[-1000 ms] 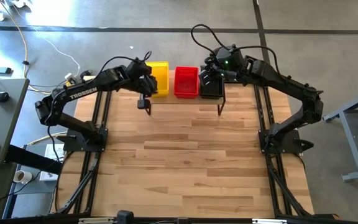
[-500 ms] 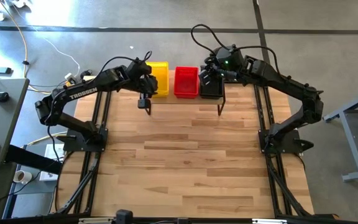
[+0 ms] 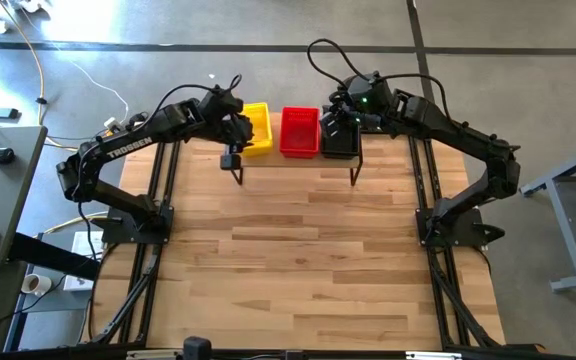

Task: Stack baskets on shelf by color
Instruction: Stack the yellow bin on the stacked yellow bins on the shelf

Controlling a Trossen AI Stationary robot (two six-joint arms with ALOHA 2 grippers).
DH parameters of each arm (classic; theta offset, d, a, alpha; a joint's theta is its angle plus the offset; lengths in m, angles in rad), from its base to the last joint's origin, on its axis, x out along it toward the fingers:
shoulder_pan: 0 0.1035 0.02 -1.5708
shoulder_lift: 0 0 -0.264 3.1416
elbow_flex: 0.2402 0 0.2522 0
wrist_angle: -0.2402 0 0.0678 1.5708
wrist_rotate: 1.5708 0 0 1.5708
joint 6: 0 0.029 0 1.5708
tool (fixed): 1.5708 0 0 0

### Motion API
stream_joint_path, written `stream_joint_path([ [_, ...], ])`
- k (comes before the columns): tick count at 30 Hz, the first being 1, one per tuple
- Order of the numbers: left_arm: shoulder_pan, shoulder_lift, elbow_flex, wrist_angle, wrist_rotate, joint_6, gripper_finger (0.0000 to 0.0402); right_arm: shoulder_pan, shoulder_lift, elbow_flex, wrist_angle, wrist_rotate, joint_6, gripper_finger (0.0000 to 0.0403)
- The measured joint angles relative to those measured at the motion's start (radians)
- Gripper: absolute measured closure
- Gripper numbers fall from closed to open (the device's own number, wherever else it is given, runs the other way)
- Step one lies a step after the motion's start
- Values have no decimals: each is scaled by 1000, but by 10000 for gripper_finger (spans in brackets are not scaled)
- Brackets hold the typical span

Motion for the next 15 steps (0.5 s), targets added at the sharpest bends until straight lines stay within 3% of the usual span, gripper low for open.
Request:
stream_joint_path([
  [7,0,0,1,-94,0,15,306,0,0,0,0,0,0,270],
  [15,5,-1,1,-90,0,8,311,0,0,0,0,0,2,270],
])
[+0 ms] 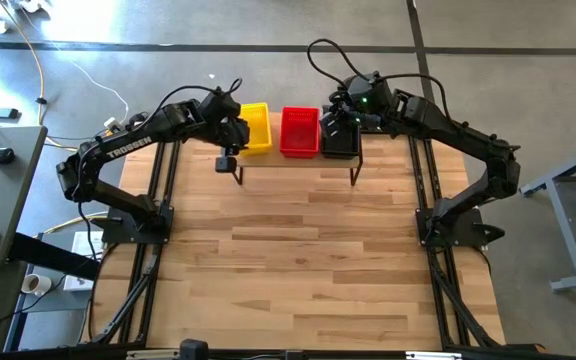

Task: Stack baskets on shelf by color
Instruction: Stack the yellow bin on the stacked yellow bins on the shelf

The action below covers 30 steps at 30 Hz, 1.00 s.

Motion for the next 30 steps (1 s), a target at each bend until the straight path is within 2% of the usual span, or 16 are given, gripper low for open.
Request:
stream_joint_path([
  [6,0,0,0,-37,-21,0,311,0,0,0,0,0,0,270],
  [15,0,0,1,-75,-165,19,312,0,0,0,0,0,1,270],
  [24,-2,-5,1,-75,-61,-63,312,0,0,0,0,0,1,270],
  [30,-2,-52,1,-45,-52,-125,312,0,0,0,0,-19,1,270],
])
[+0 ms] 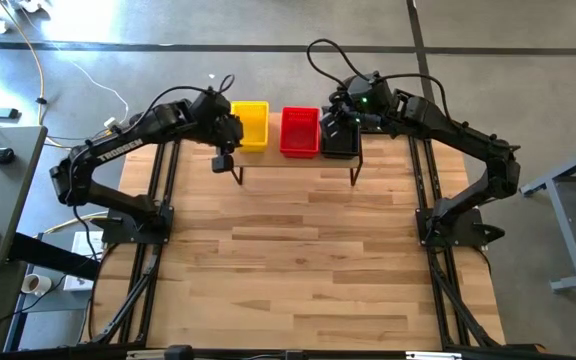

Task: Stack baskets on shelf by color
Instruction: Stack the yellow bin on the stacked yellow bins on the shelf, then return to Home Position

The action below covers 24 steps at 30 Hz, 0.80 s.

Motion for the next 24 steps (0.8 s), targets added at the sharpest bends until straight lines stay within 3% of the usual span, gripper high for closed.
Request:
stream_joint_path([
  [7,0,-89,0,4,18,-102,312,0,0,0,-3,-23,0,270],
  [14,-6,-229,-27,4,207,-287,312,34,0,0,-48,-23,25,270],
  [24,-132,-515,-316,304,239,-489,312,202,8,-13,-42,-20,50,270],
])
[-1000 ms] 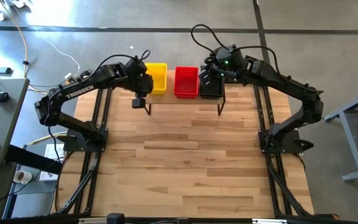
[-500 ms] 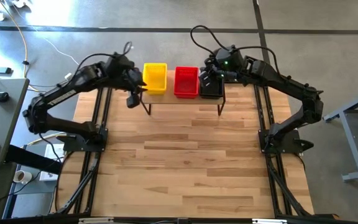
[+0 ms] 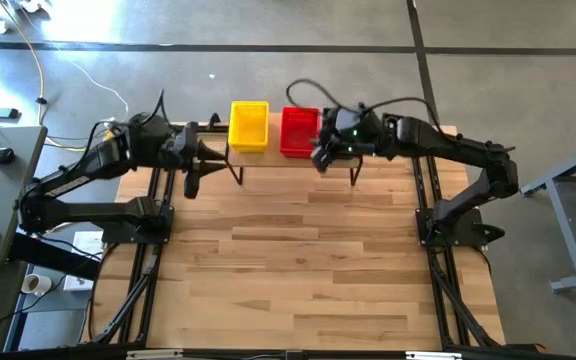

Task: Stack baskets on shelf by color
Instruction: Return to Home Position

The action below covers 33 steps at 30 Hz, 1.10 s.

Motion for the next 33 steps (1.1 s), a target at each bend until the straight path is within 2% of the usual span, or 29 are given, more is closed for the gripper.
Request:
stream_joint_path([
  [6,-68,-95,-140,112,-11,-88,312,97,0,0,-96,128,44,270],
  [13,-158,-104,-222,126,-63,-125,312,123,21,0,-222,129,149,270],
  [16,-210,-108,-263,178,-71,-98,312,156,38,-6,-220,152,129,270],
  [23,-314,-189,-413,359,-235,-133,312,219,28,-218,-48,156,107,270],
  [30,-377,-308,-583,515,-268,-224,312,258,26,-383,188,83,109,270],
  [33,-392,-358,-645,553,-276,-252,312,263,20,-421,197,85,135,270],
])
